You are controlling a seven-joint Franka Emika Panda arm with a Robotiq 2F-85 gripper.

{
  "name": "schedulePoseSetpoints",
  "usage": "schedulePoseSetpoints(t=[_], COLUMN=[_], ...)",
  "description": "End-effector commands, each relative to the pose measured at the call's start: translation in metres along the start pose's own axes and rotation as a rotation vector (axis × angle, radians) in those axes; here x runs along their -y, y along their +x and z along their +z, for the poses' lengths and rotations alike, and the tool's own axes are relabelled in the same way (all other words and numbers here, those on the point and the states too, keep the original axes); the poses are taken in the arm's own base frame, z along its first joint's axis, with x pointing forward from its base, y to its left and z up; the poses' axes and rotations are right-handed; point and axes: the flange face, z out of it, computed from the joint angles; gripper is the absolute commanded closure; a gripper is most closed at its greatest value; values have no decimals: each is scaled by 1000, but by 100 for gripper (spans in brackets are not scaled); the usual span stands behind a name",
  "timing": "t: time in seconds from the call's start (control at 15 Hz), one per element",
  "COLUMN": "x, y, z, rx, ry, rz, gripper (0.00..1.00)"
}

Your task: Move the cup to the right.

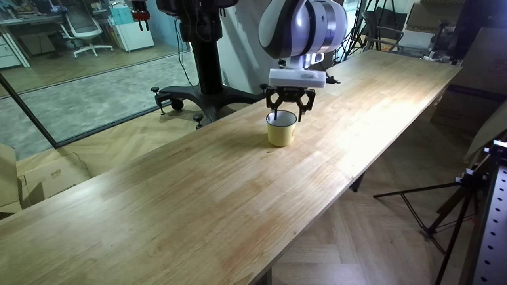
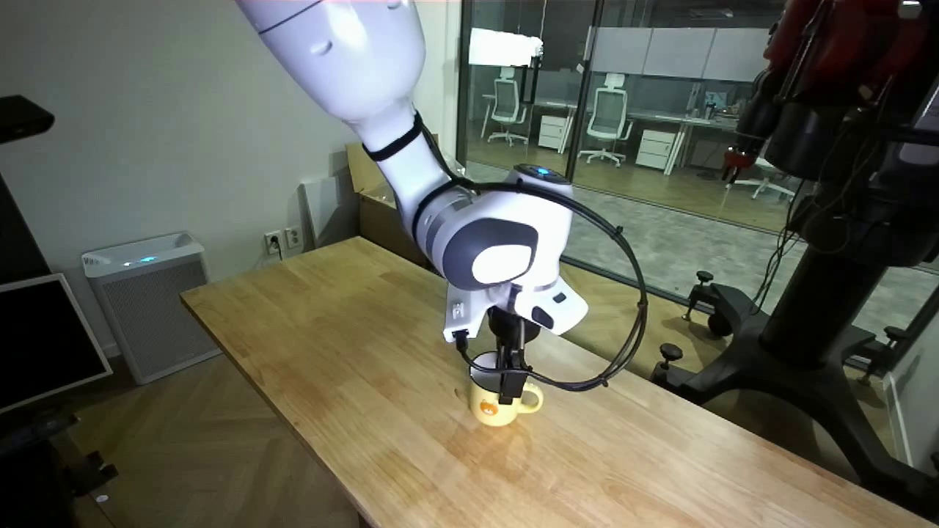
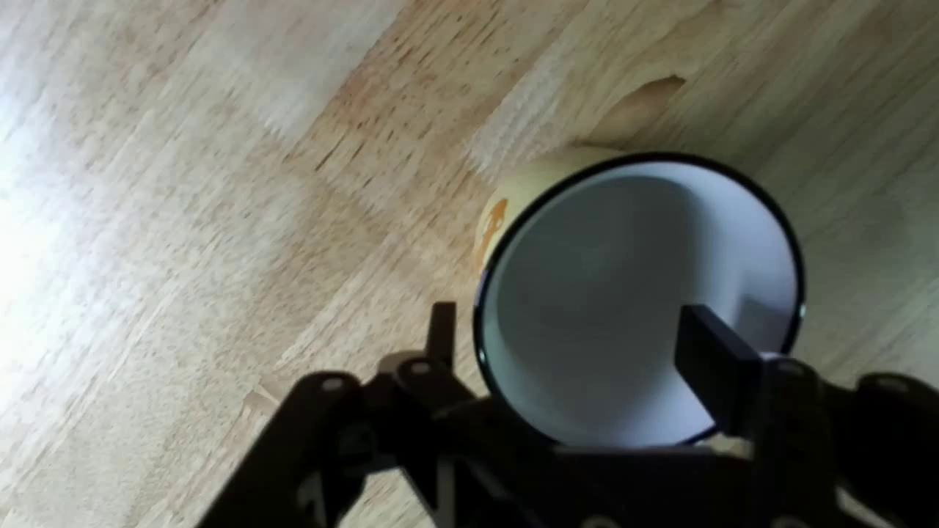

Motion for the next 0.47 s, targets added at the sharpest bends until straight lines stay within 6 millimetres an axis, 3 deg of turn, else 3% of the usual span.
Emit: schedulePoseSetpoints(t=[0.0, 0.27, 0.33, 0.4], x=[9, 18, 19, 20], y=[-9, -18, -10, -11], z=[-26, -43, -28, -31], rx=[-43, -42, -37, -37], ry=[4, 30, 23, 25], rz=[38, 54, 17, 13], gripper=[0, 0, 0, 0])
